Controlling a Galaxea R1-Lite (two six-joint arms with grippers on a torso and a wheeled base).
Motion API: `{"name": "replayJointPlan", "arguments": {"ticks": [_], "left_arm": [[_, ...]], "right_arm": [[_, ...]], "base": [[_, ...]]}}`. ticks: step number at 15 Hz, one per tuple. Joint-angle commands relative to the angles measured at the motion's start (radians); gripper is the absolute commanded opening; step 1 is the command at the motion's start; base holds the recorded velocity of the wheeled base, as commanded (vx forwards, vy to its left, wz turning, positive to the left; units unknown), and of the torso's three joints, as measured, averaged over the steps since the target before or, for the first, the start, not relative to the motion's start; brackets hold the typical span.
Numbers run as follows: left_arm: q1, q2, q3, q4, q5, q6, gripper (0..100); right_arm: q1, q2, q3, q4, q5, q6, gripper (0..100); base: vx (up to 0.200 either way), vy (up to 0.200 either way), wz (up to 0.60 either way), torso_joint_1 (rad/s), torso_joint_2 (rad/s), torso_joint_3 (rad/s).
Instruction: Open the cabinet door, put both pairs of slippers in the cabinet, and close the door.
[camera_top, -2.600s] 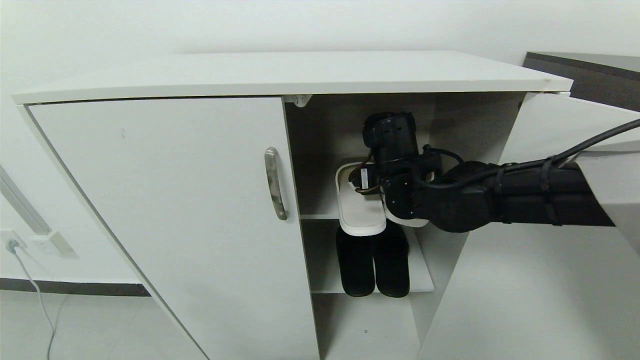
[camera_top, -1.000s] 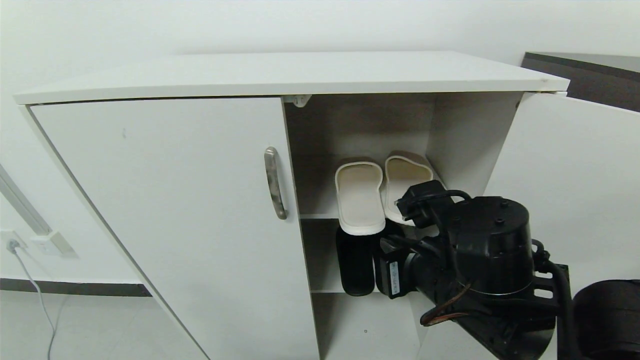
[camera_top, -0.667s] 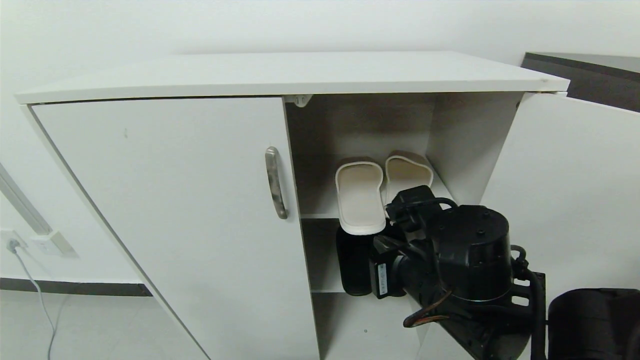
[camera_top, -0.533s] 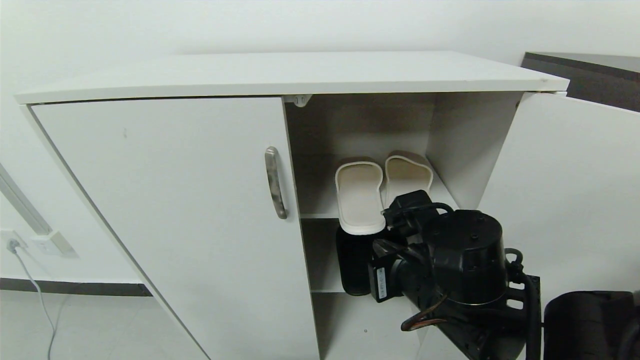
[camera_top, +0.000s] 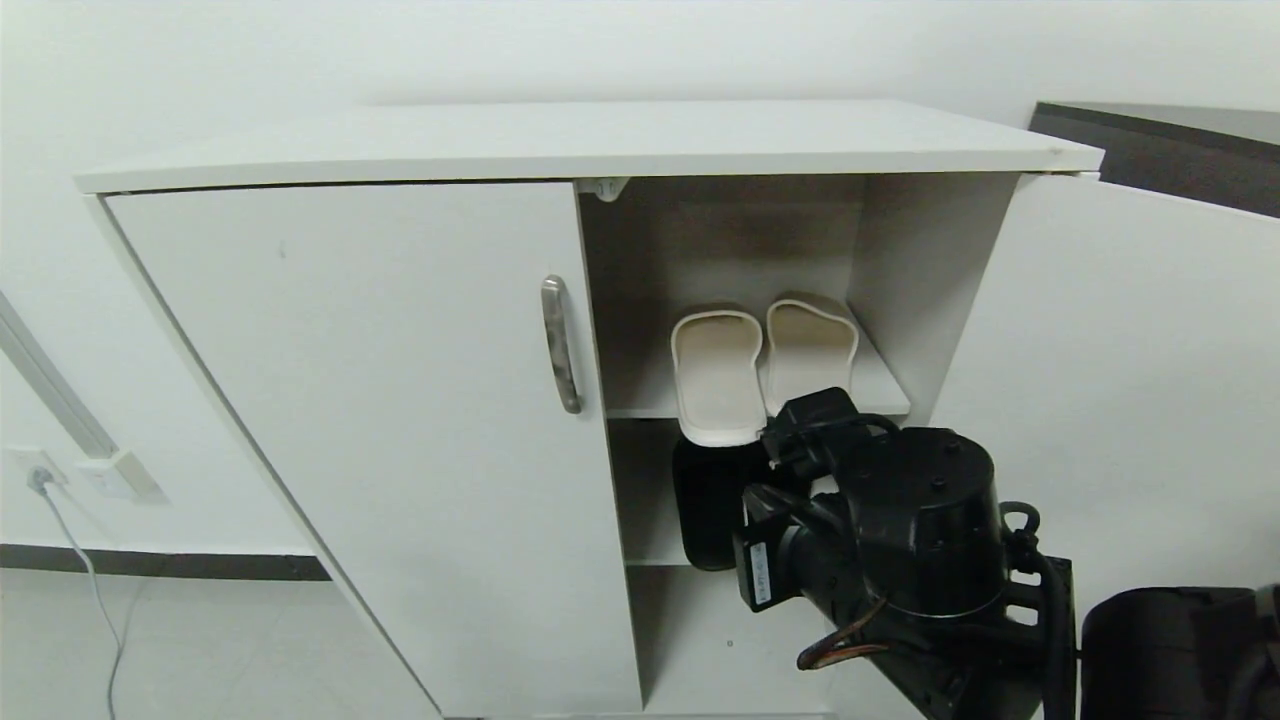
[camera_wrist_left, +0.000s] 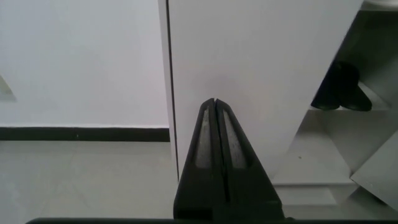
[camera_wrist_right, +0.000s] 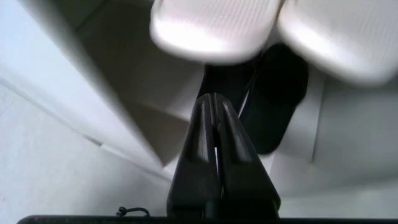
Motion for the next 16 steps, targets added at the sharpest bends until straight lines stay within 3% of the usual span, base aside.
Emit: {"name": "replayJointPlan", "arguments": {"ticks": [1,16], "left_arm": [[0.0,0.0,0.0,0.0,0.0,-0.001,0],[0.0,0.0,0.0,0.0,0.0,-0.001,0]], "right_arm": [[-0.001,0.004,0.003,0.0,0.0,0.0,0],[-0.004,0.005,0.045,-0.023,0.008,-0.023,0]], "base": [[-0.2,0.0,0.0,0.002,0.01,-0.002],[-0.2,0.0,0.0,0.002,0.0,0.002]]}}
